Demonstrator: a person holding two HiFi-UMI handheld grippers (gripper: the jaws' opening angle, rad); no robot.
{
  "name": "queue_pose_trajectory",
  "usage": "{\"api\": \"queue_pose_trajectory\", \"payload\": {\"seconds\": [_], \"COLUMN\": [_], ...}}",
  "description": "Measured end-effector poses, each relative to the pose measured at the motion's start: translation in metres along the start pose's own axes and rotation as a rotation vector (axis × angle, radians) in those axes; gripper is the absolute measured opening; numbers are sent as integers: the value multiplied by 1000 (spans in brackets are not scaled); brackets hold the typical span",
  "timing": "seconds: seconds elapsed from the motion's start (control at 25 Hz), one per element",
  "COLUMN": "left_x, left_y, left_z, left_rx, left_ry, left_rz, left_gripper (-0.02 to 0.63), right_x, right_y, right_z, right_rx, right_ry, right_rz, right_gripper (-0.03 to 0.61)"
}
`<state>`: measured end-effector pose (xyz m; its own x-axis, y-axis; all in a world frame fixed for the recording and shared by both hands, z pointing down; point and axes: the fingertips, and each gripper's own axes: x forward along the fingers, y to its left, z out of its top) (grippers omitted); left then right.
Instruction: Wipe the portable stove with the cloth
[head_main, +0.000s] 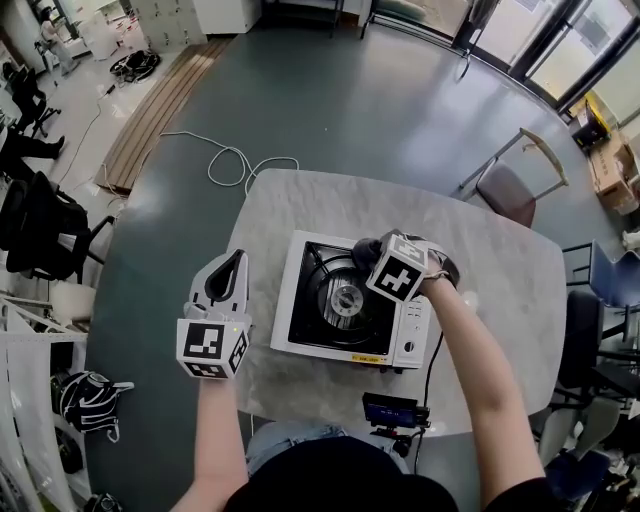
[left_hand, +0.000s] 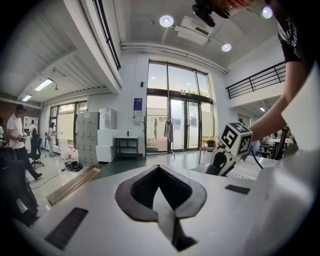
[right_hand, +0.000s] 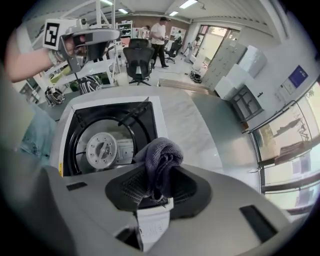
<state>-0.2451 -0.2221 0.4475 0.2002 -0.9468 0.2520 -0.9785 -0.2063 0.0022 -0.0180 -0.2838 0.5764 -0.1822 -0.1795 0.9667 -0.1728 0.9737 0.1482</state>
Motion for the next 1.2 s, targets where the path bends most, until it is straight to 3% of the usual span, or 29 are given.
{"api": "queue_pose_trajectory", "payload": {"seconds": [0.12, 0.32, 0.84, 1.2], "left_x": [4, 5, -11, -19], "left_y": [1, 3, 27, 34], "left_z": [1, 2, 1, 1], "left_rx": [-3, -8, -30, -49], "left_ry": [-7, -15, -28, -43], "left_rz": [-11, -20, 24, 43], "left_gripper": [11, 11, 11, 11], "right_x": [3, 6, 11, -39], "right_y": [2, 7, 12, 6], "right_z": [12, 35, 81, 111], "right_rx": [90, 135, 124, 140], "right_ry": [-50, -102, -179, -303], "right_rz": [4, 18, 48, 25], "right_gripper": [120, 120, 121, 123]}}
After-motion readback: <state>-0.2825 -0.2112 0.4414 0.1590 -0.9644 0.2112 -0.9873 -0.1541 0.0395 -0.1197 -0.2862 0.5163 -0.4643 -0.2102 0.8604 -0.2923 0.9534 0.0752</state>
